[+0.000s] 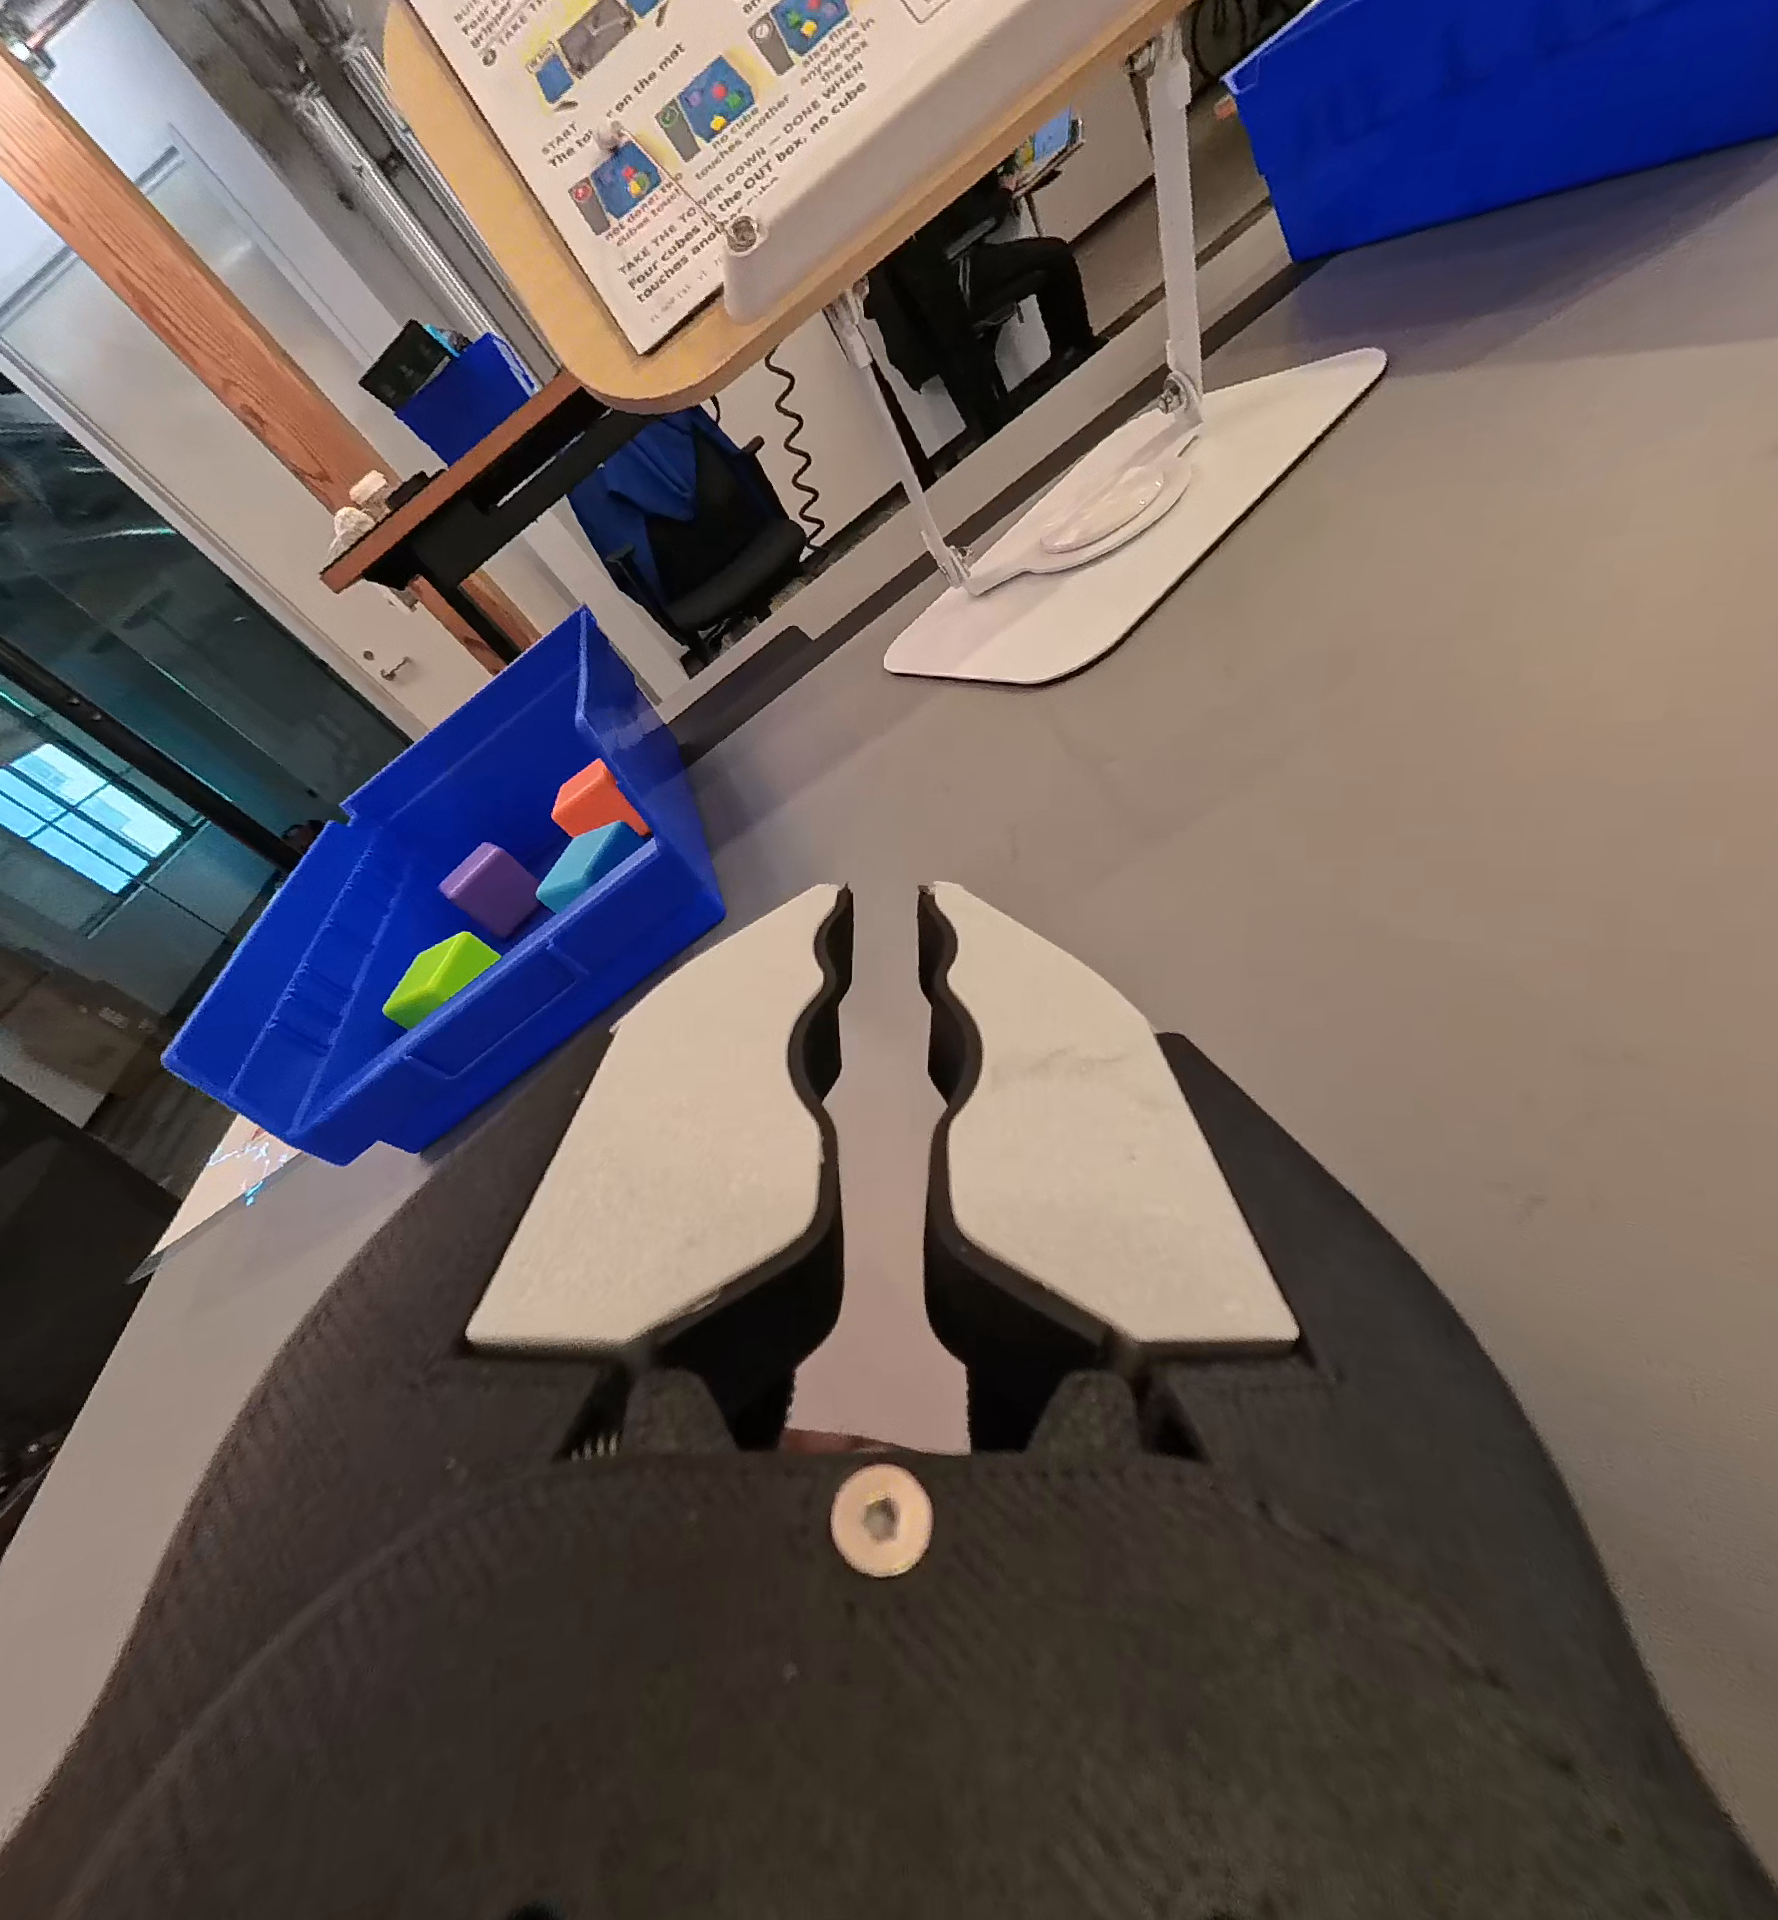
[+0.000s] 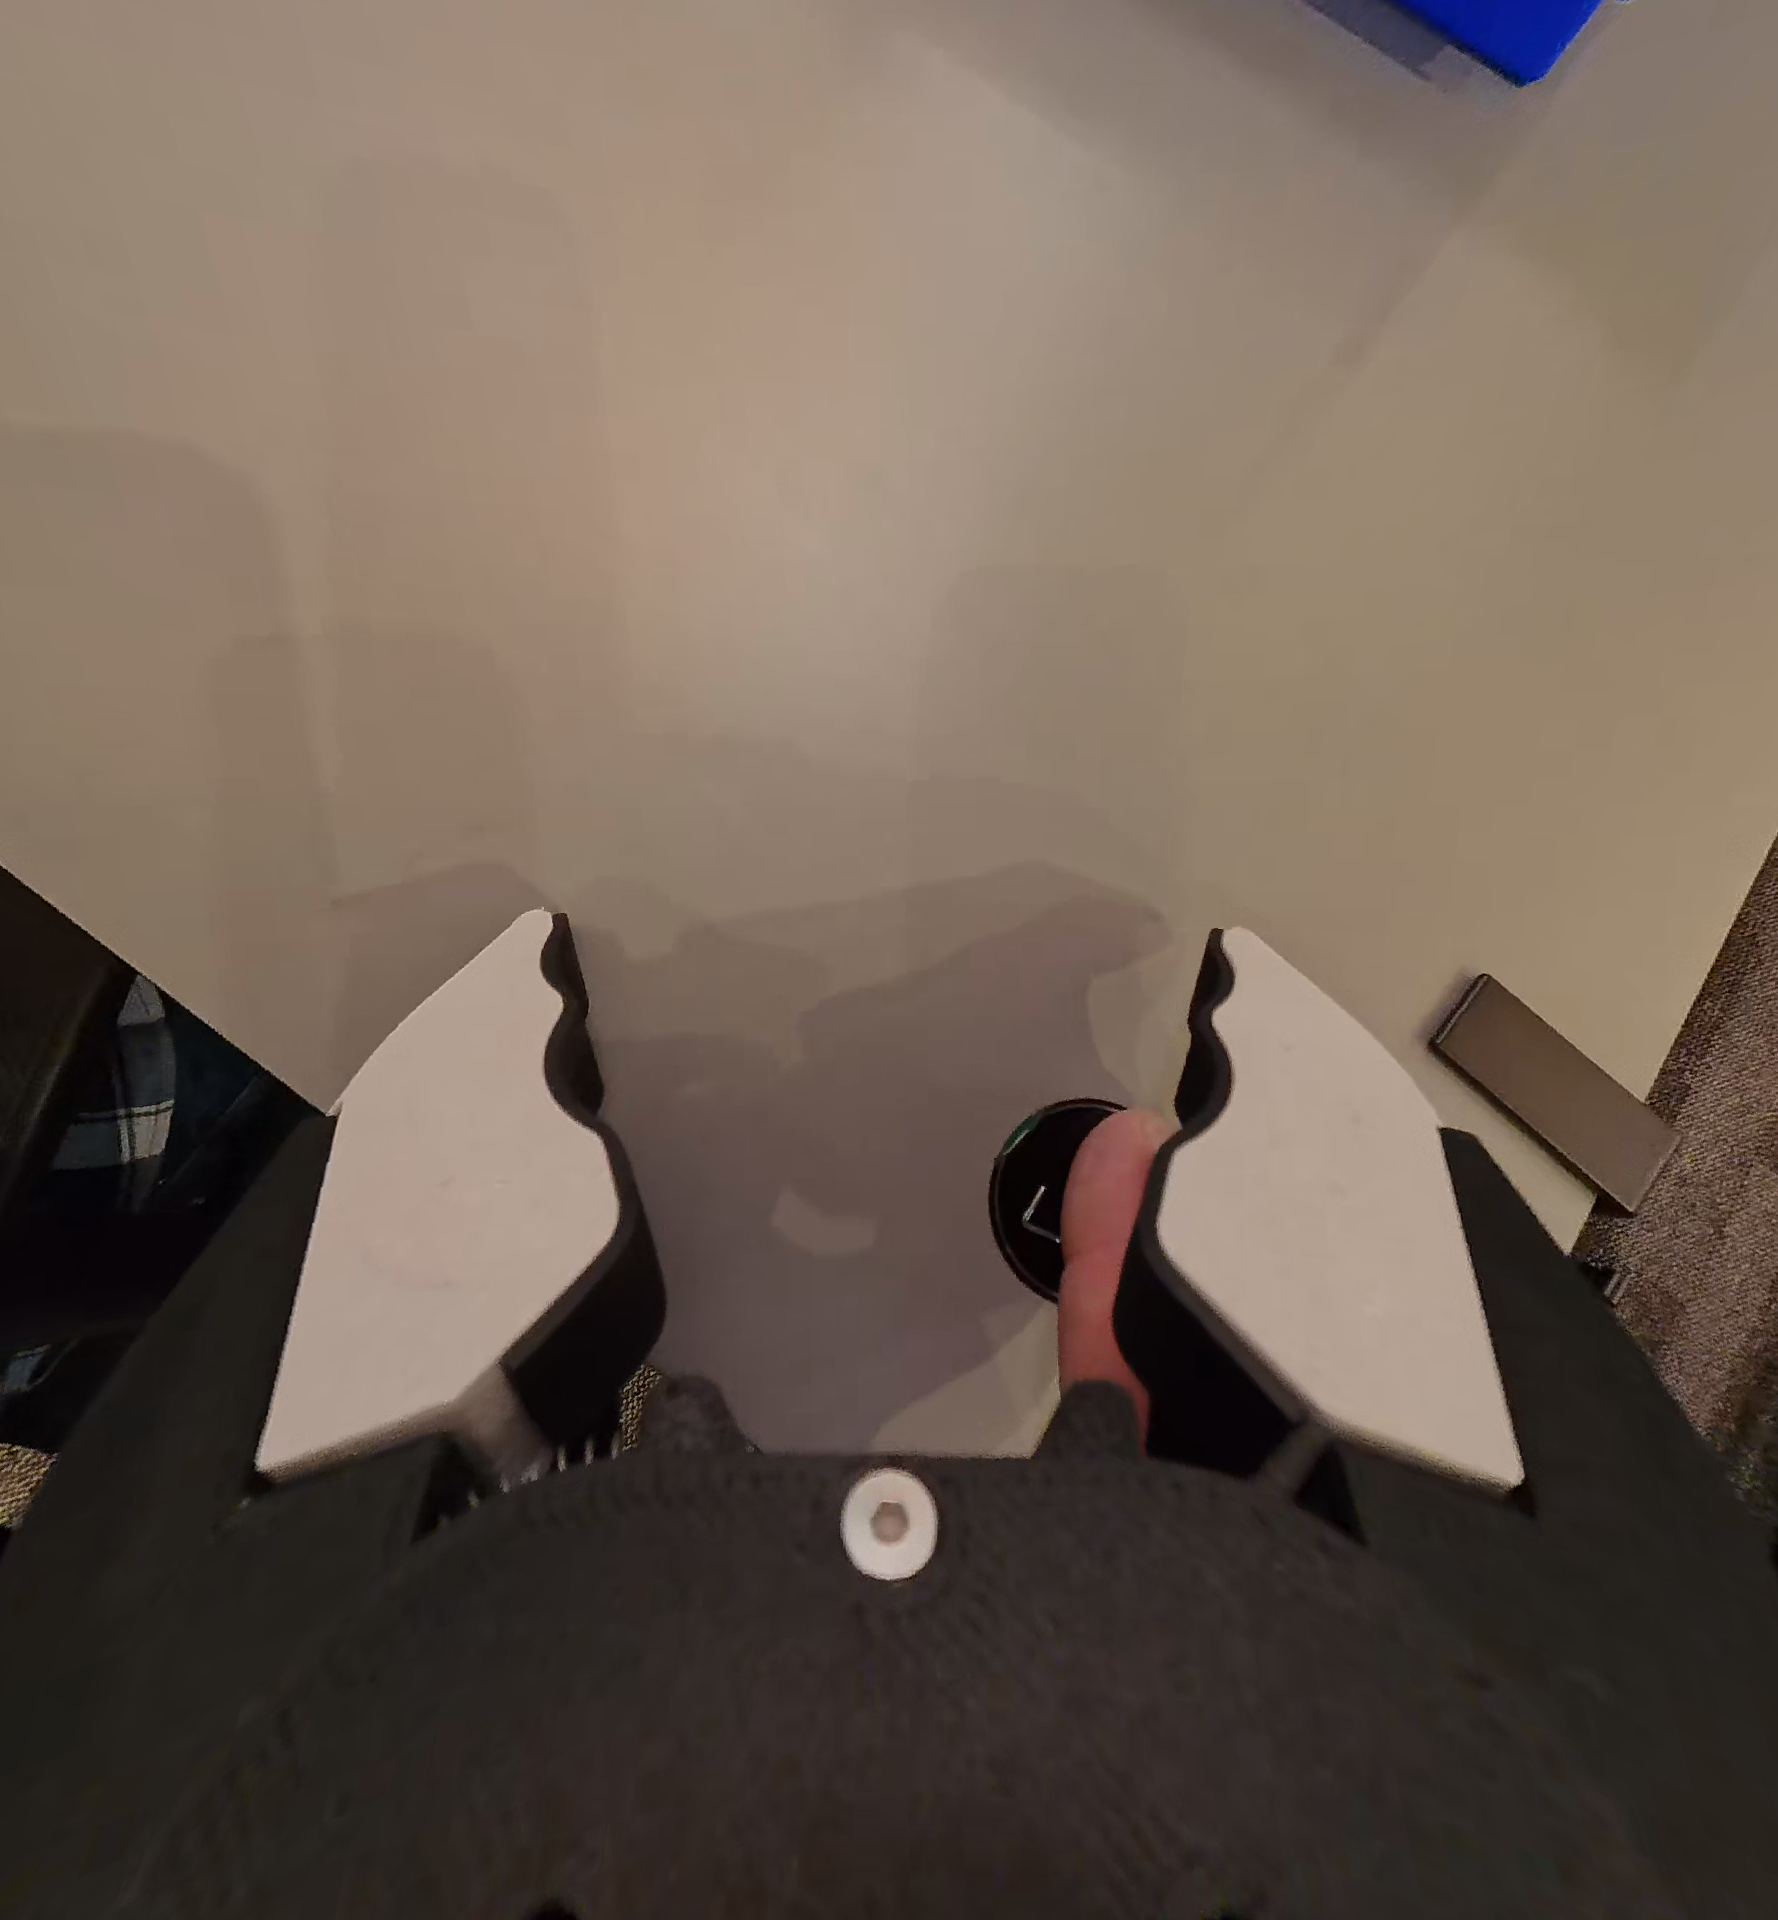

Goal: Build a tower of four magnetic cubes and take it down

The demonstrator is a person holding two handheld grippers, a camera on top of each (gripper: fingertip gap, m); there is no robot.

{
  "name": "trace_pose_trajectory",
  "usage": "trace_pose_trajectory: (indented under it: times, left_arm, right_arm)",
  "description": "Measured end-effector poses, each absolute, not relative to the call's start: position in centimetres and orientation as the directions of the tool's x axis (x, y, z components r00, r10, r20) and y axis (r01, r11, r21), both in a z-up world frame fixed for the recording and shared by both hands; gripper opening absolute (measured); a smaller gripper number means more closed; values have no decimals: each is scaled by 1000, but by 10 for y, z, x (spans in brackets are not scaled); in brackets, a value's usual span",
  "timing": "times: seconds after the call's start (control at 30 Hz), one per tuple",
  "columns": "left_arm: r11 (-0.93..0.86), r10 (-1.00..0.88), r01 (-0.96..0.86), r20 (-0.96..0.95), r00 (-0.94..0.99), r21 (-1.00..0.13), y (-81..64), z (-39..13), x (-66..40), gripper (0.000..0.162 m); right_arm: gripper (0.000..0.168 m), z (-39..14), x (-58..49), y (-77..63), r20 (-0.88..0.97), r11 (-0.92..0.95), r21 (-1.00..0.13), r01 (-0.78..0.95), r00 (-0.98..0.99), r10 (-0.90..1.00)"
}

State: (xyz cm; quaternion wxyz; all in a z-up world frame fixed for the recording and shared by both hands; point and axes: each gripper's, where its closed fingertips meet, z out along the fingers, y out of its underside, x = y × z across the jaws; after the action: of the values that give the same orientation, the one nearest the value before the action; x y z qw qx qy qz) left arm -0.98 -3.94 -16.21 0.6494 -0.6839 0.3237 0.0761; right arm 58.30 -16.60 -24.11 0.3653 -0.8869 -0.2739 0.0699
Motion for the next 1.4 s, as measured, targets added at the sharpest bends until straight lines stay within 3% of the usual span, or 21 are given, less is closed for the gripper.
trace_pose_trajectory:
  times: [1.4]
  left_arm:
    - [43,-325,-580,-560,762,-814,-36,-219,-11,11]
  right_arm:
    - [102,-294,585,-166,30,-644,-618,451,832,554]
